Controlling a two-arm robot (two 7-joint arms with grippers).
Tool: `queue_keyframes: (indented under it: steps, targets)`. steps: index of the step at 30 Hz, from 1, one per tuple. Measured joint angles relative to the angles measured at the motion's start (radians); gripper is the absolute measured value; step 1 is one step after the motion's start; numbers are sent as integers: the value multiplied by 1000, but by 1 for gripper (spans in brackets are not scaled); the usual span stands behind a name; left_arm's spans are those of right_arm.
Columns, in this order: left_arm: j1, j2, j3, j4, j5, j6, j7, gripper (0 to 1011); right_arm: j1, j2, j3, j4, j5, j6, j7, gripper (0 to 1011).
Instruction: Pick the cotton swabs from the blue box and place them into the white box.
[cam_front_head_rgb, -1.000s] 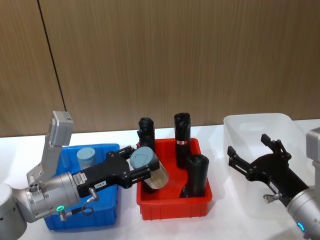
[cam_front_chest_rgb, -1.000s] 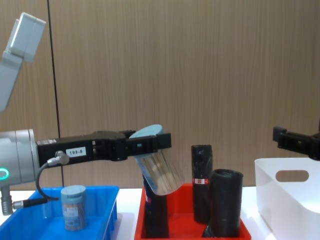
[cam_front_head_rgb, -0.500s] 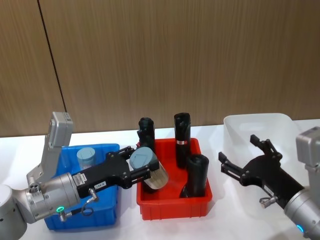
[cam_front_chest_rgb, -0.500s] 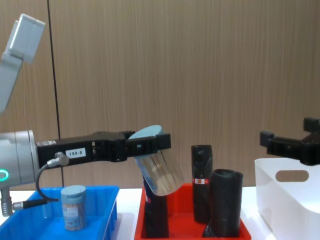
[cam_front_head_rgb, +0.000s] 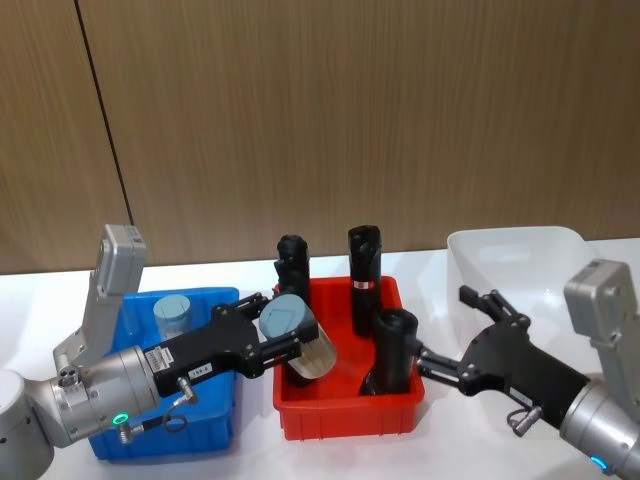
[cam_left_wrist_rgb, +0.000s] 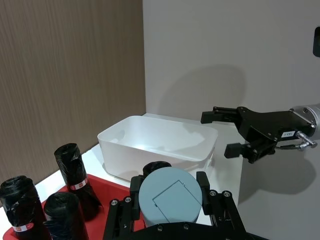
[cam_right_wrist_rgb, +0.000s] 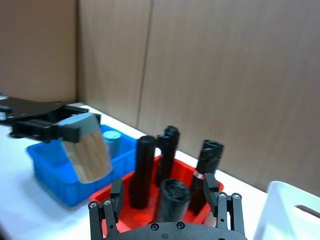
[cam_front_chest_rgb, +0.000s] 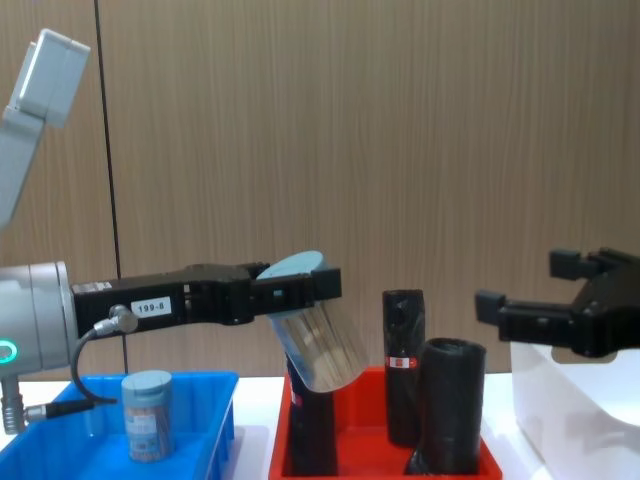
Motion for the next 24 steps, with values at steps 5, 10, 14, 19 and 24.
queue_keyframes:
  steps: [5, 10, 14, 19, 24]
  targets:
    - [0, 0, 0, 0, 0, -1, 0, 669, 21, 4, -3, 14, -1, 11, 76, 1002]
    - [0, 0, 0, 0, 0, -1, 0, 670, 54, 3, -10, 36, -9, 23, 166, 1002]
    - [0, 0, 0, 0, 0, -1, 0, 669, 90, -7, -19, 63, -21, 31, 245, 1002]
    - [0, 0, 0, 0, 0, -1, 0, 669, 132, -25, -33, 96, -42, 40, 311, 1002]
    - [0, 0, 0, 0, 0, -1, 0, 669, 173, -45, -47, 130, -61, 46, 358, 1002]
